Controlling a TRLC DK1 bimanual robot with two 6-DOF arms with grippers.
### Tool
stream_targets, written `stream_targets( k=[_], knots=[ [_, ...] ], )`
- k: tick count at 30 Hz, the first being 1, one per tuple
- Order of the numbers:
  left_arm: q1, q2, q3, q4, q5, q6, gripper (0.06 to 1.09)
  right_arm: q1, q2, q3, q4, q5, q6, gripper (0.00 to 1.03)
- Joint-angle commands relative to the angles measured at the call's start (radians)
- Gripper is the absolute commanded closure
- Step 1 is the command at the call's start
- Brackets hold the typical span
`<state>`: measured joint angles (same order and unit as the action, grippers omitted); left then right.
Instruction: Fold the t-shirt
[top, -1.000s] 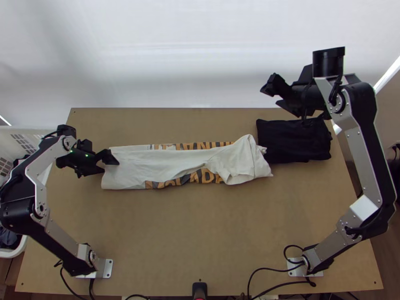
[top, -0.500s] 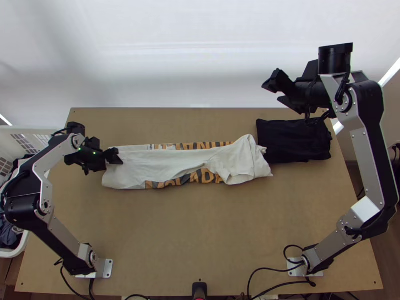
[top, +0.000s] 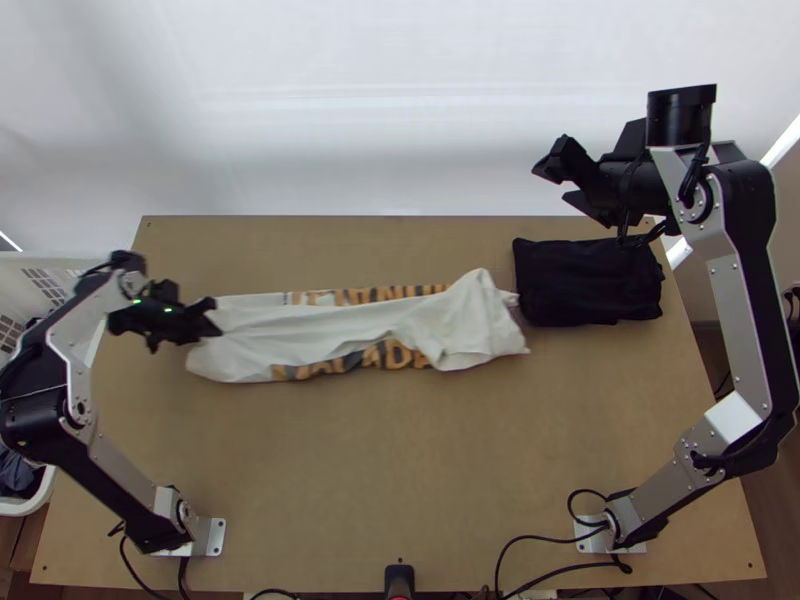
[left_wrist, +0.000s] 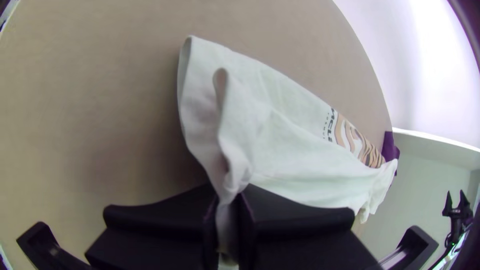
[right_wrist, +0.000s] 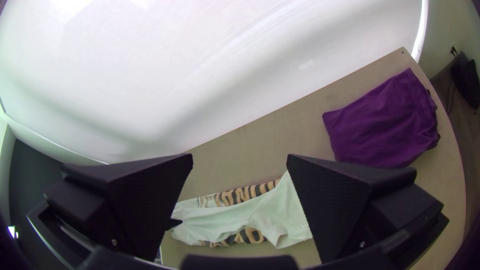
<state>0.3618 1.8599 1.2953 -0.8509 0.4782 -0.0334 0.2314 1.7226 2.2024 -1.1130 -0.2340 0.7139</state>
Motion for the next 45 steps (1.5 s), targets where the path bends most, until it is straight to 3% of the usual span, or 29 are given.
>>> stream_targets(
  k=[1, 8, 18, 26, 35, 45],
  knots=[
    [0.128, 0.002, 0.068, -0.053, -0.02, 0.09, 1.05, -0.01, -0.011, 0.019, -0.008, -0.011, 0.025, 0.13],
    [0.212, -0.054, 0.213, -0.197, -0.035, 0.122, 1.05, -0.015, 0.0, 0.017, -0.005, -0.01, 0.013, 0.13],
    [-0.187, -0.263, 0.366, -0.247, -0.026, -0.184, 1.05, -0.067, -0.008, 0.003, -0.008, -0.01, -0.018, 0.13],
    [-0.486, -0.192, 0.453, -0.218, -0.039, -0.341, 1.05, -0.099, -0.037, -0.041, -0.008, -0.011, -0.03, 0.13],
    [-0.678, -0.087, 0.473, -0.122, -0.087, -0.462, 1.05, -0.107, -0.083, -0.118, -0.008, -0.011, -0.028, 0.13],
    [-0.842, 0.088, 0.639, -0.111, -0.124, -0.505, 1.05, -0.107, -0.135, -0.194, -0.008, -0.011, -0.025, 0.13]
  ],
)
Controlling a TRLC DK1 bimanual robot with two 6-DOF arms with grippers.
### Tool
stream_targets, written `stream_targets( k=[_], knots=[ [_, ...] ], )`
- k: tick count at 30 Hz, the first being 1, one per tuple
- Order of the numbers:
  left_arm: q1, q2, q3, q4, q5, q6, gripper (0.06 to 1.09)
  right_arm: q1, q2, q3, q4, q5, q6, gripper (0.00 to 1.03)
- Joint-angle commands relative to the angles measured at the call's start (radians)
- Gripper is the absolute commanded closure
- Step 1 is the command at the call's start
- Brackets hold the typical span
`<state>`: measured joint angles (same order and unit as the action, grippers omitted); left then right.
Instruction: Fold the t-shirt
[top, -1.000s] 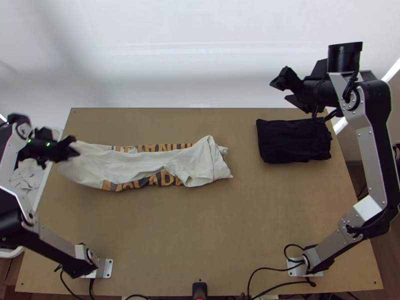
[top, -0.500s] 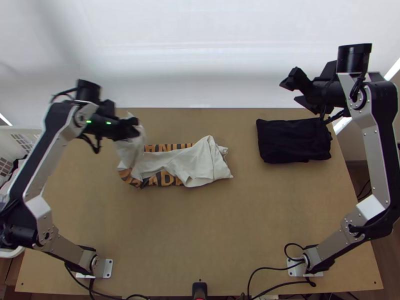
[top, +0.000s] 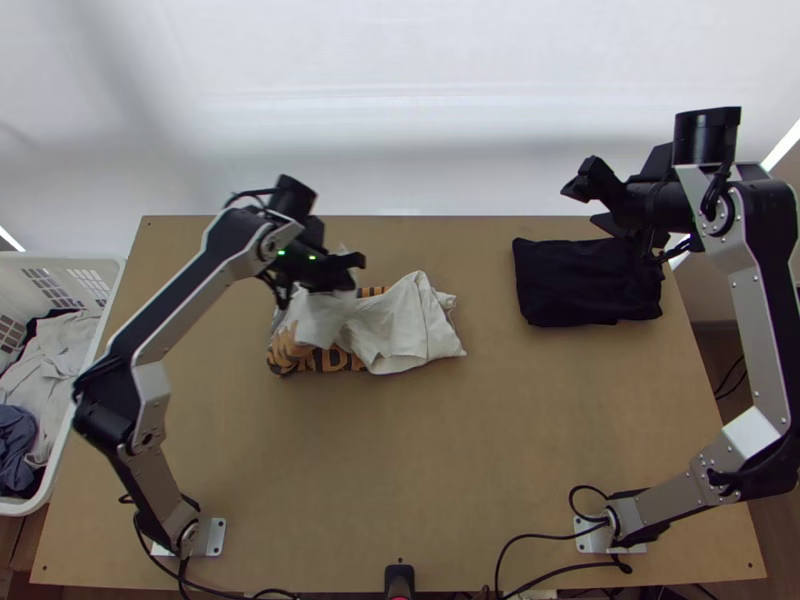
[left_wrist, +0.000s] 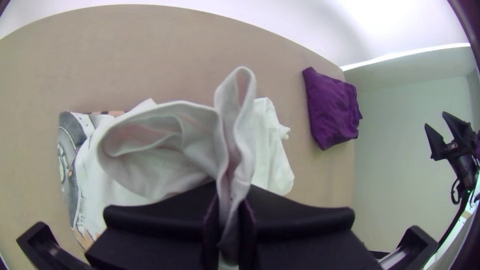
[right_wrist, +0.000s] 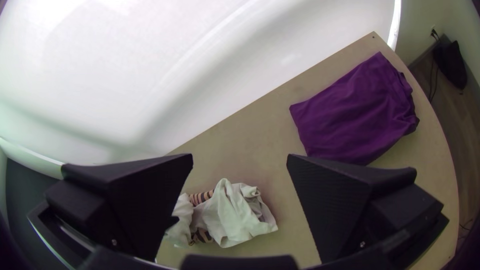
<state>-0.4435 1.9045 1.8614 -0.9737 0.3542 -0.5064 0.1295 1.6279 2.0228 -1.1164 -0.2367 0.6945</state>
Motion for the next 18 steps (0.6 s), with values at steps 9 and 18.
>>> stream_targets(
  k=[9, 18],
  knots=[
    [-0.129, 0.202, 0.206, 0.01, -0.026, -0.044, 1.05, -0.051, -0.111, -0.053, -0.003, -0.009, -0.007, 0.13],
    [-0.193, 0.324, 0.343, 0.012, -0.037, -0.053, 1.05, -0.064, -0.188, -0.134, -0.003, -0.007, -0.006, 0.13]
  ],
)
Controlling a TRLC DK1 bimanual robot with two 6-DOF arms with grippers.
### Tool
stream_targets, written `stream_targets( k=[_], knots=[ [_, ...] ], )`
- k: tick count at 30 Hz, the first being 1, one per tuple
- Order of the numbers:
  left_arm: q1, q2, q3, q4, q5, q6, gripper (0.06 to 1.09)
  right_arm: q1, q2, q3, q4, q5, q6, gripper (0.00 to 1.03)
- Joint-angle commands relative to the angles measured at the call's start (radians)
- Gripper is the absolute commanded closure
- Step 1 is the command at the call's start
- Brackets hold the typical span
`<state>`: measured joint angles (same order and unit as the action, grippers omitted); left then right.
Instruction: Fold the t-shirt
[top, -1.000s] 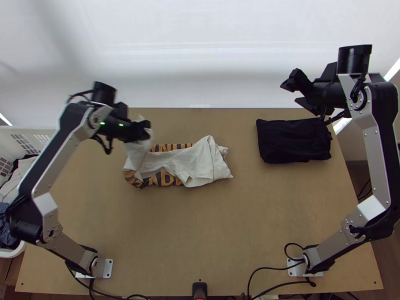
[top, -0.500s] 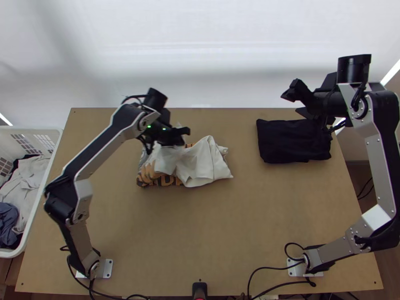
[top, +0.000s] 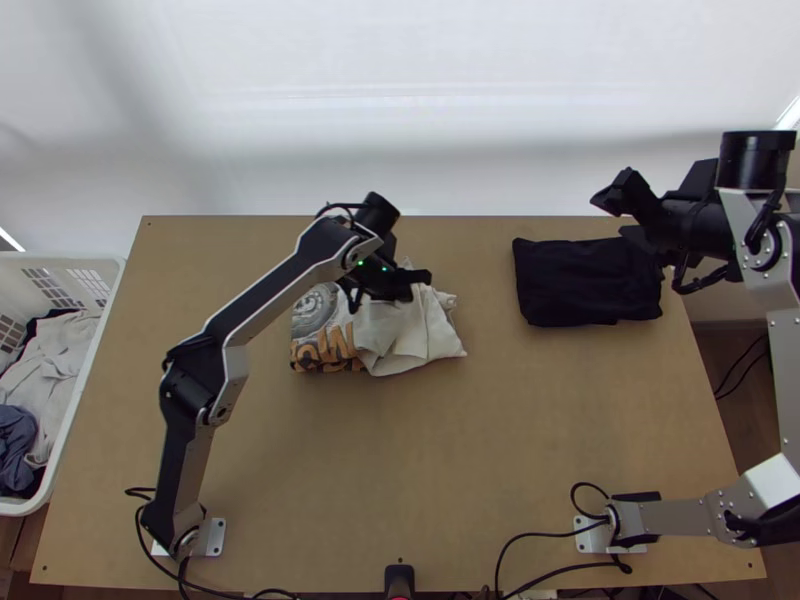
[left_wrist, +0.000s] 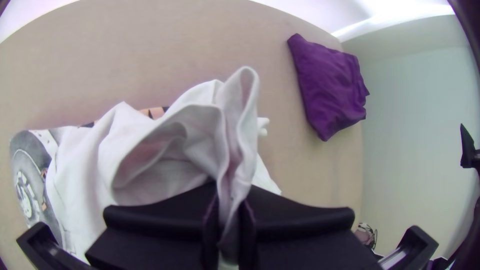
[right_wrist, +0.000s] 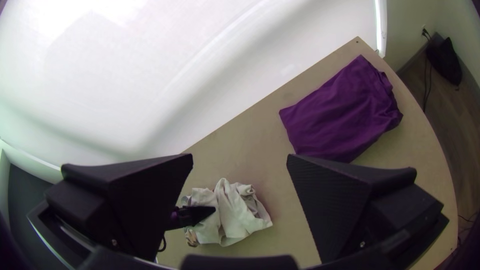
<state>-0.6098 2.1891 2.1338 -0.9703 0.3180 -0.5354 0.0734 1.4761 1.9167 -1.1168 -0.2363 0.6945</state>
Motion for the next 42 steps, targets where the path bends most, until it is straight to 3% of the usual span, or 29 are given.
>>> stream_targets(
  k=[1, 2, 3, 4, 6, 7, 16, 30, 36, 42],
  knots=[
    [-0.034, 0.052, 0.083, 0.01, -0.002, -0.025, 1.05, -0.007, -0.039, -0.033, -0.003, -0.008, -0.004, 0.13],
    [-0.041, 0.063, 0.095, 0.019, -0.013, -0.025, 1.04, -0.006, -0.045, -0.038, -0.003, -0.008, -0.003, 0.13],
    [-0.044, 0.072, 0.103, 0.031, -0.013, -0.026, 0.96, -0.004, -0.05, -0.042, -0.003, -0.008, -0.001, 0.13],
    [-0.053, 0.078, 0.109, 0.041, -0.013, -0.02, 0.78, -0.003, -0.054, -0.047, -0.003, -0.008, 0.0, 0.13],
    [-0.068, 0.09, 0.13, 0.045, -0.003, -0.011, 0.13, 0.0, -0.065, -0.059, -0.003, -0.008, 0.003, 0.13],
    [-0.076, 0.087, 0.133, 0.048, 0.009, -0.006, 0.09, 0.002, -0.069, -0.067, -0.005, -0.008, 0.003, 0.13],
    [-0.073, -0.031, 0.133, 0.068, 0.02, -0.009, 0.09, 0.071, -0.085, -0.202, -0.003, -0.001, -0.006, 0.07],
    [0.171, -0.255, 0.051, 0.058, 0.069, -0.034, 0.09, 0.275, 0.105, -0.278, 0.006, -0.001, -0.05, 0.05],
    [0.237, -0.328, 0.018, 0.044, 0.015, -0.026, 0.09, 0.287, 0.208, -0.355, 0.129, -0.147, -0.067, 0.05],
    [0.318, -0.414, -0.041, 0.035, 0.001, -0.009, 0.09, 0.313, 0.319, -0.361, 0.204, -0.158, -0.13, 0.05]
  ],
)
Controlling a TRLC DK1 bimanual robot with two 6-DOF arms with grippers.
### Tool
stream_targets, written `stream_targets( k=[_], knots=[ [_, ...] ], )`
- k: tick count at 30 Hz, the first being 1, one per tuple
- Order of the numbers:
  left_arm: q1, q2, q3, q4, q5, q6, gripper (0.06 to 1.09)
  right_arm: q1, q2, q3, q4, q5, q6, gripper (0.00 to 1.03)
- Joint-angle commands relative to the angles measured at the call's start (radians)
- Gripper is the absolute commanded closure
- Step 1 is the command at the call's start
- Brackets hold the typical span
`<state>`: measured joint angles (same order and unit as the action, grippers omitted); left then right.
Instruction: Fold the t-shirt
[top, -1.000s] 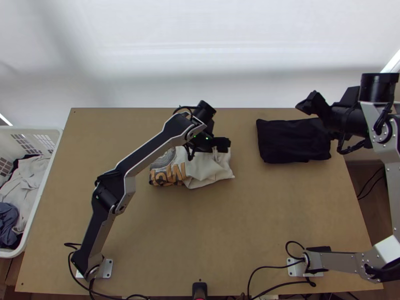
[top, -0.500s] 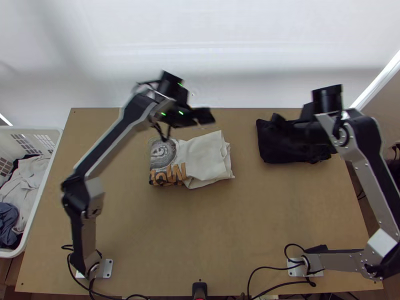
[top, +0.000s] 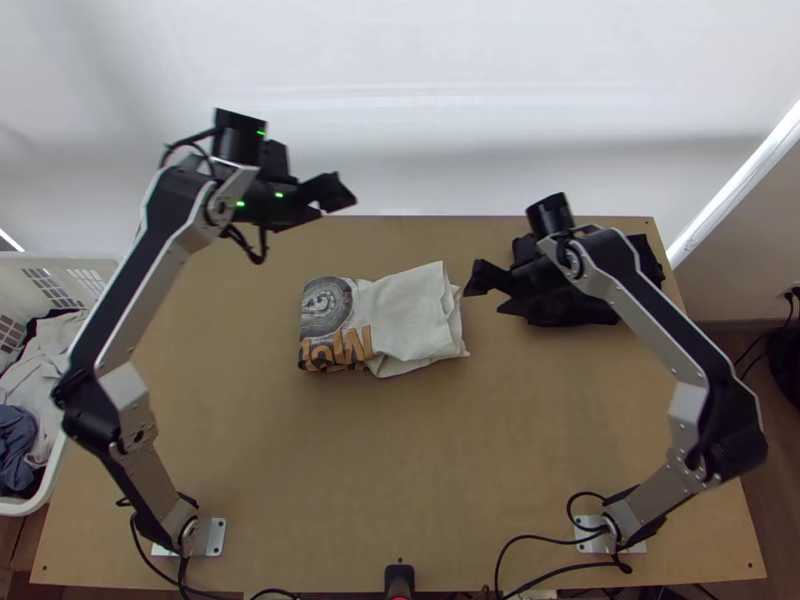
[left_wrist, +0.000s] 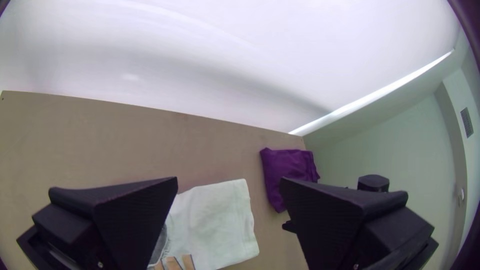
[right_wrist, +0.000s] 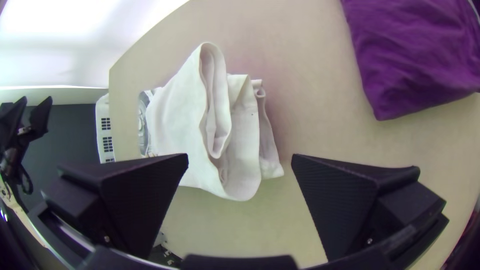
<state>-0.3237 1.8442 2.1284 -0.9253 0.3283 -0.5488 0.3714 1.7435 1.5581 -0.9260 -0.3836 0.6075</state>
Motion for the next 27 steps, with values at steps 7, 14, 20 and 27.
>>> stream_targets(
  k=[7, 14, 20, 27],
  knots=[
    [0.08, -0.119, -0.084, -0.015, -0.025, 0.004, 0.09, 0.06, 0.125, 0.033, 0.023, 0.011, -0.071, 0.05],
    [0.081, -0.134, -0.097, -0.017, -0.051, 0.004, 0.09, 0.118, 0.088, 0.111, 0.027, 0.124, -0.071, 0.05],
    [0.094, -0.143, -0.104, -0.018, -0.051, 0.004, 0.09, 0.149, 0.102, 0.171, 0.027, 0.152, -0.06, 0.05],
    [0.11, -0.149, -0.102, -0.02, -0.051, 0.004, 0.09, 0.155, 0.208, 0.155, 0.027, 0.15, -0.06, 0.05]
  ],
)
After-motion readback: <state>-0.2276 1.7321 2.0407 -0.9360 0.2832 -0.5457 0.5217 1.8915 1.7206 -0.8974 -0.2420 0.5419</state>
